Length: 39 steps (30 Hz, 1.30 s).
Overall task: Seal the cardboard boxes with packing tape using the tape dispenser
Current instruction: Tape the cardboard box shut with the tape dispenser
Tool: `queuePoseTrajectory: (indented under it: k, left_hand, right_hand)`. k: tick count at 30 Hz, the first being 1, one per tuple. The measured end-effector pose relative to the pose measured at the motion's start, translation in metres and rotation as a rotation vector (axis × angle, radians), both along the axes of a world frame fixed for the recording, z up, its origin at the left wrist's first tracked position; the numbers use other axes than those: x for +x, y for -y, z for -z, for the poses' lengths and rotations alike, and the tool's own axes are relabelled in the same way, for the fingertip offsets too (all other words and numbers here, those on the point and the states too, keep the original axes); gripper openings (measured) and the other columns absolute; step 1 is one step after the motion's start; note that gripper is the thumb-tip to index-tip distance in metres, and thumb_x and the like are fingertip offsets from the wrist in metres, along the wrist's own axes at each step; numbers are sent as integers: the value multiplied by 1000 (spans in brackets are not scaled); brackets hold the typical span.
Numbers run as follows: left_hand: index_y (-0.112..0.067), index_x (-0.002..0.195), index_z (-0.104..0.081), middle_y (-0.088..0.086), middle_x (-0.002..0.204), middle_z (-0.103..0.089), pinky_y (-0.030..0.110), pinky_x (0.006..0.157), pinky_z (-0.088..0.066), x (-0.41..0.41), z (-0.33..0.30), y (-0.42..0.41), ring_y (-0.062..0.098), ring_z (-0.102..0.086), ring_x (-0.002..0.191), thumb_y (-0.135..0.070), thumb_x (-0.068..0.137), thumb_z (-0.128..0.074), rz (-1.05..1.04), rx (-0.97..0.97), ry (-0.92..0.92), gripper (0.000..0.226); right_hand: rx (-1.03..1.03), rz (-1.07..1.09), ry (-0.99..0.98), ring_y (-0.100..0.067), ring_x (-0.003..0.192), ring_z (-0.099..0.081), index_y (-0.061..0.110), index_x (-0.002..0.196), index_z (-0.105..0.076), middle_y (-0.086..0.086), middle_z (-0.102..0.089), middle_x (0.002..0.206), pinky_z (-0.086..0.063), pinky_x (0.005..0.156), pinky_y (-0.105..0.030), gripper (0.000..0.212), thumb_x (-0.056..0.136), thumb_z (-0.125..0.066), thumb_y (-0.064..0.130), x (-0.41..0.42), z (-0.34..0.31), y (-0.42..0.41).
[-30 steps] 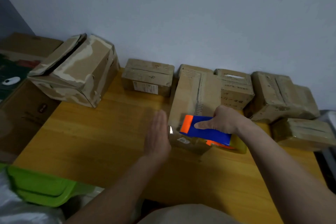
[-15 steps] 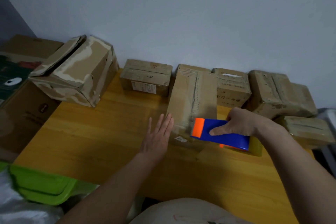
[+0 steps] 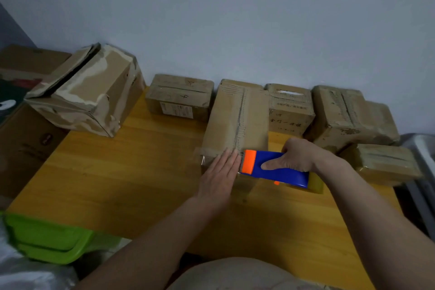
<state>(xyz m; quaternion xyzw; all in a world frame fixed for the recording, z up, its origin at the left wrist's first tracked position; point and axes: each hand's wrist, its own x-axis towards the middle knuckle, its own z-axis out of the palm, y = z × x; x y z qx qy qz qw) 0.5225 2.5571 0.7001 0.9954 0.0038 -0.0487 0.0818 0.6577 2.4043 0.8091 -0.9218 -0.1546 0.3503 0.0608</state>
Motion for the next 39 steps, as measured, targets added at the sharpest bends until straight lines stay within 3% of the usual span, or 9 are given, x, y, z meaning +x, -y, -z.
queuePoseTrajectory:
  k: [9, 14, 17, 22, 26, 31, 39]
  left_hand:
    - [-13, 144, 28, 5, 158, 27, 36, 119, 15, -2, 13, -1, 20, 28, 144, -8, 92, -36, 7, 81, -23, 82]
    - [-12, 151, 19, 3, 159, 24, 35, 118, 16, 0, 15, 7, 19, 27, 144, -13, 88, -46, -51, 90, -15, 90]
    - [-12, 151, 18, 6, 160, 23, 37, 118, 17, 2, 13, 13, 19, 31, 141, -12, 85, -49, -79, 79, -4, 94]
    - [-34, 150, 18, 16, 156, 27, 44, 114, 19, 7, 7, 27, 34, 28, 143, -14, 85, -58, -93, 81, -47, 102]
    - [-20, 153, 12, 9, 159, 24, 42, 120, 11, 12, 7, 43, 24, 25, 145, -12, 84, -55, -34, 27, -4, 97]
    - [-22, 151, 20, 6, 158, 25, 39, 119, 14, 15, 15, 41, 22, 24, 145, -19, 86, -59, -8, 105, -46, 102]
    - [-22, 151, 20, 6, 159, 24, 39, 119, 15, 16, 14, 44, 23, 23, 146, -20, 88, -56, -39, 104, -39, 99]
  right_hand:
    - [99, -7, -76, -22, 84, -66, 11, 96, -62, -6, -68, 90, -56, 81, -37, 62, 63, -77, 60, 8, 13, 22]
    - [106, 17, -94, -19, 73, -66, 11, 86, -65, -5, -70, 80, -51, 65, -29, 51, 66, -77, 57, 20, 4, 64]
    - [134, 23, -95, -20, 74, -66, 10, 88, -66, -5, -70, 80, -49, 63, -28, 52, 66, -77, 56, 24, 10, 68]
    - [160, 33, -111, -21, 79, -66, 9, 93, -65, -6, -70, 86, -50, 65, -28, 56, 66, -76, 57, 26, 19, 68]
    - [182, 58, -136, -20, 81, -66, 10, 96, -64, -6, -70, 89, -52, 67, -28, 56, 67, -76, 56, 25, 24, 70]
    - [247, 80, -196, -18, 73, -68, 14, 91, -66, -2, -72, 79, -50, 63, -28, 59, 55, -76, 59, 26, 22, 84]
    - [220, 44, -184, -18, 70, -70, 14, 88, -69, -1, -74, 74, -51, 62, -27, 45, 66, -77, 53, 30, 11, 118]
